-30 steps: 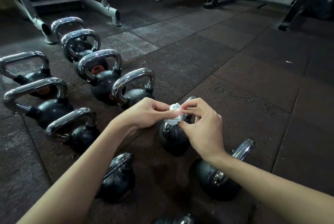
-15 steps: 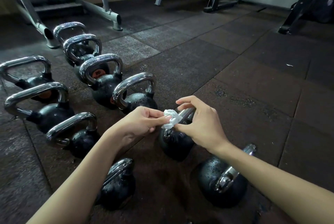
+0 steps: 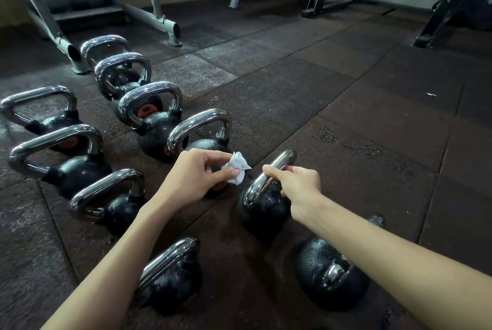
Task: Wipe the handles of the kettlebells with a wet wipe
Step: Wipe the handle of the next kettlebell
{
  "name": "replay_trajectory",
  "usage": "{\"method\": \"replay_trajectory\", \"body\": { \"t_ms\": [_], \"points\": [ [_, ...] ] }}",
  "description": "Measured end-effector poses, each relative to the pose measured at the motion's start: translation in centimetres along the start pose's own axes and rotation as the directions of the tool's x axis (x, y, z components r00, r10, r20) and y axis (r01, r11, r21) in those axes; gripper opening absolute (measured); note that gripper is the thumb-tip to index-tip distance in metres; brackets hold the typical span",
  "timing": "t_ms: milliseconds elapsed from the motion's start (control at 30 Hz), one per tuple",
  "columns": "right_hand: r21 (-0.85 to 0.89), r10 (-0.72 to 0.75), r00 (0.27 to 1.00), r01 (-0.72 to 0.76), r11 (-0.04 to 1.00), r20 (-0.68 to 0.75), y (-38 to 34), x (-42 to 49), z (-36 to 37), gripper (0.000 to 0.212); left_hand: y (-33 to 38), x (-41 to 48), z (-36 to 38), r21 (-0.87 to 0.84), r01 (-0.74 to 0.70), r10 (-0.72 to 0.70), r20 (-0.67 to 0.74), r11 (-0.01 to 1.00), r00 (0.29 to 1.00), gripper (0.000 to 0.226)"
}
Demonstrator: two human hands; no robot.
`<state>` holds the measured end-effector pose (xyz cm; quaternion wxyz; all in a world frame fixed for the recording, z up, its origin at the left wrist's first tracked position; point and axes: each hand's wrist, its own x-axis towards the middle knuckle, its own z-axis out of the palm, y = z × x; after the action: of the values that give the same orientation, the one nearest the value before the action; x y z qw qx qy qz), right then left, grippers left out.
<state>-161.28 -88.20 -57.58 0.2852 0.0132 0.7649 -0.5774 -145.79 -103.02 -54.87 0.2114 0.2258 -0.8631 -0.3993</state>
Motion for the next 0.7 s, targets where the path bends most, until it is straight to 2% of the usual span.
{"method": "replay_trajectory", "body": {
  "t_ms": [67,167,200,267,333,400,467,567,700],
  "points": [
    [0.047,0.082,0.996,-0.083,0.995,0.020,-0.7,0.4,-0.1,0.036,-0.2,0.0,0.2,0.001,0.003,-0.003,-0.001,1.000,1.000,0.022],
    [0.050,0.114,0.992,-0.117,0.992,0.050,-0.7,1.2,0.4,0.062,-0.3,0.2,0.6,-0.011,0.011,-0.011,0.004,1.000,1.000,0.020],
    [0.059,0.113,0.993,-0.114,0.992,0.034,-0.7,1.3,0.5,0.064,-0.3,0.3,0.7,-0.019,0.016,-0.016,-0.002,1.000,1.000,0.019],
    [0.057,0.124,0.992,-0.126,0.990,0.030,-0.5,1.0,0.2,0.055,-0.4,0.6,0.9,-0.026,0.032,-0.033,-0.005,0.999,0.999,0.017],
    [0.031,0.114,0.992,-0.116,0.993,0.047,-0.4,0.5,-0.8,0.036,-0.3,0.9,1.1,-0.028,0.045,-0.044,0.025,0.999,0.999,0.017],
    [0.007,0.090,0.991,-0.091,0.996,0.101,0.0,-0.4,-2.4,0.019,0.0,1.3,1.5,-0.015,0.037,-0.036,0.074,0.999,0.997,0.018],
    [-0.011,0.047,0.991,-0.046,0.999,0.123,0.8,-1.2,-4.2,0.015,0.4,1.7,2.2,-0.007,0.027,-0.026,0.119,1.000,0.993,0.019],
    [-0.038,-0.078,0.982,0.086,0.996,0.174,2.2,-2.2,-5.8,0.020,0.9,2.5,3.7,-0.024,-0.010,0.014,0.156,1.000,0.988,0.026],
    [-0.056,-0.149,0.970,0.163,0.985,0.190,3.3,-3.5,-6.3,0.033,0.9,3.8,6.3,-0.042,-0.024,0.032,0.193,0.999,0.981,0.031]
  ]
}}
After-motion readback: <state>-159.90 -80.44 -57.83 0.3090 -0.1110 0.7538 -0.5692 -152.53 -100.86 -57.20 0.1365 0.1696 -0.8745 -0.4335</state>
